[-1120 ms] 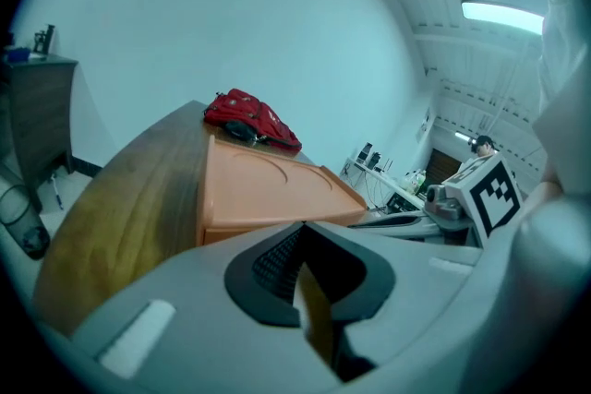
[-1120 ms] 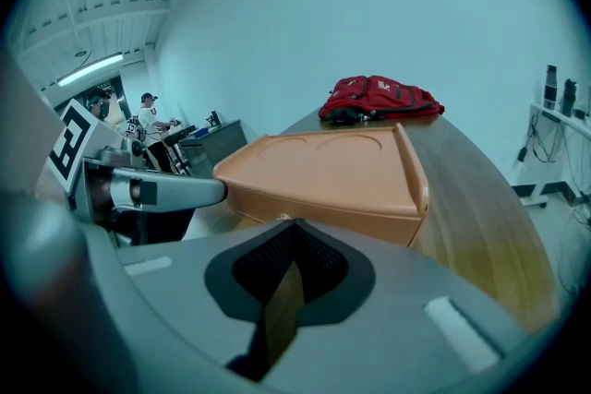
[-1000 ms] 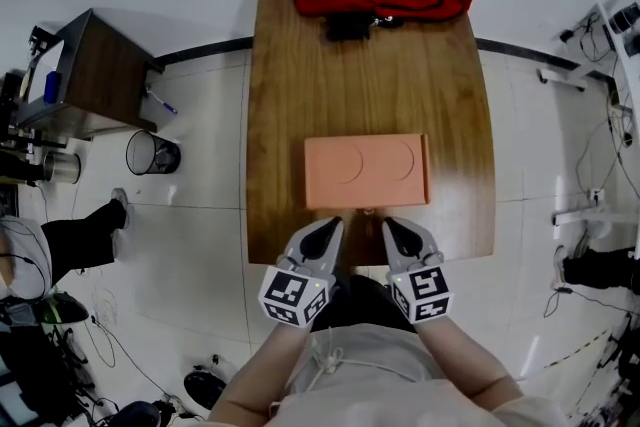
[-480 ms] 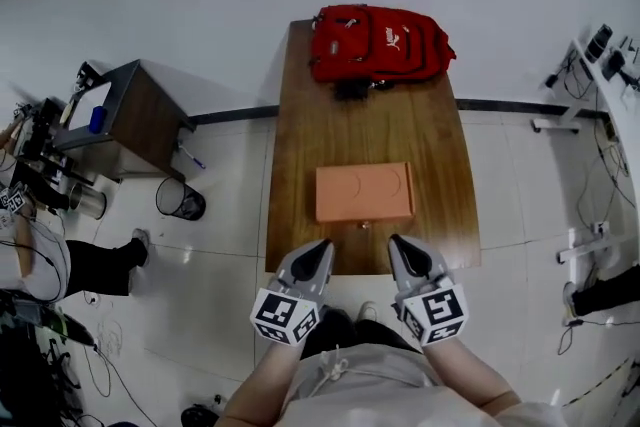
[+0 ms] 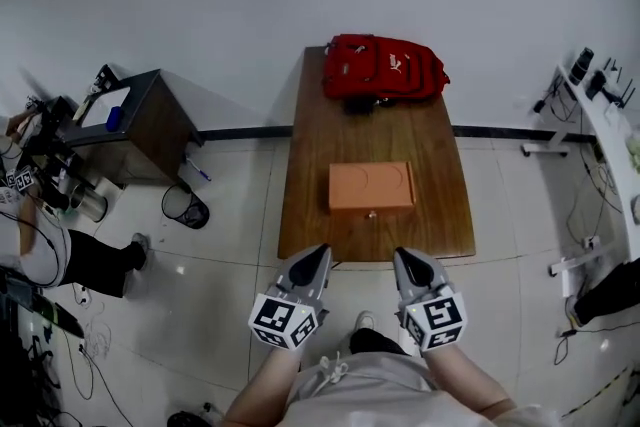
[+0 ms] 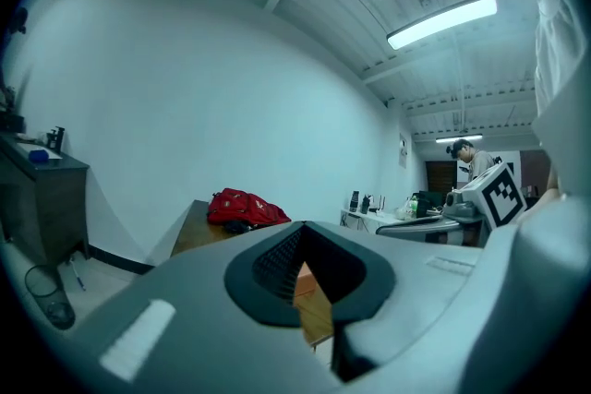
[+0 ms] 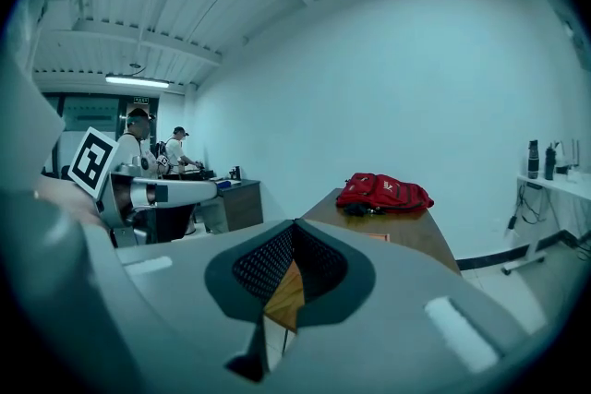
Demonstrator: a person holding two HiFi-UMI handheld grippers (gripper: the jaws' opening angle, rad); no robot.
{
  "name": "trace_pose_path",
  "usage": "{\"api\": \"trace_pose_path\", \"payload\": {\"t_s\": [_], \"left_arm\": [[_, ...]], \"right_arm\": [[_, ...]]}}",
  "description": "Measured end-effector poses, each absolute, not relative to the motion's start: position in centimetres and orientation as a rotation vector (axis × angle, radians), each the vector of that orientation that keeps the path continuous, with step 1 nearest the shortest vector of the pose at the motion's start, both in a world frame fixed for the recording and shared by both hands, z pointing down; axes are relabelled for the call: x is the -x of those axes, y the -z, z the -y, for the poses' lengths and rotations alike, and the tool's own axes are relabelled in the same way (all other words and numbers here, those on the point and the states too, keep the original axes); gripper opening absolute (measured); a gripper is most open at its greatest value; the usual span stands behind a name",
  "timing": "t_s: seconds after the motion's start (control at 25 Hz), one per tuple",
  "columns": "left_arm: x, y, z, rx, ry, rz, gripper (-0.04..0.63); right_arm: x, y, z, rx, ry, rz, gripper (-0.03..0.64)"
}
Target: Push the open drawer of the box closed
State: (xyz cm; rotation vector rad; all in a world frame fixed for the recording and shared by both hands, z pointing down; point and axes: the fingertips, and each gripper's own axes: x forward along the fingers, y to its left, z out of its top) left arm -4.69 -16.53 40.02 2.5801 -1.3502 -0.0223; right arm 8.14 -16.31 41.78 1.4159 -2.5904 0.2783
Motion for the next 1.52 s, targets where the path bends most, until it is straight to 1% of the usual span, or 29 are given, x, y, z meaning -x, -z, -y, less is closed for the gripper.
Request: {"api": "trace_pose_path", "payload": {"t_s": [0.24,0.4,0.64,0.84,1.08,1.28,1.52], "left_arm": [[7.9,-40.0,8.3,-2.551,0.076,1.337,0.006],[9.8,-39.5,3.0,-2.557,0.105,1.335,0.006],[9.7,-40.2,-5.7,-2.587,0.101,1.216,0.006],[8.7,-40.4,-10.6,-2.611,0.09,1.112,0.006],[7.4,-38.8,-12.5,-2.687,0.086,1.064,0.006],[7.2,-38.3,-12.0,-2.704,0.07,1.065,0.006],[4.5,-37.6,-12.0,-2.783,0.016,1.025,0.006]], "right_arm": [[-5.9,-42.5,8.3,-1.45,-0.328,2.563,0.006],[-3.9,-41.4,2.9,-1.465,-0.255,2.575,0.006],[-2.2,-41.9,-5.5,-1.474,-0.217,2.556,0.006],[-1.2,-42.4,-10.4,-1.457,-0.196,2.542,0.006],[-2.1,-41.8,-12.6,-1.471,-0.183,2.535,0.006],[-2.4,-41.4,-12.3,-1.47,-0.196,2.546,0.006],[-4.2,-41.1,-11.7,-1.451,-0.184,2.544,0.006]]}}
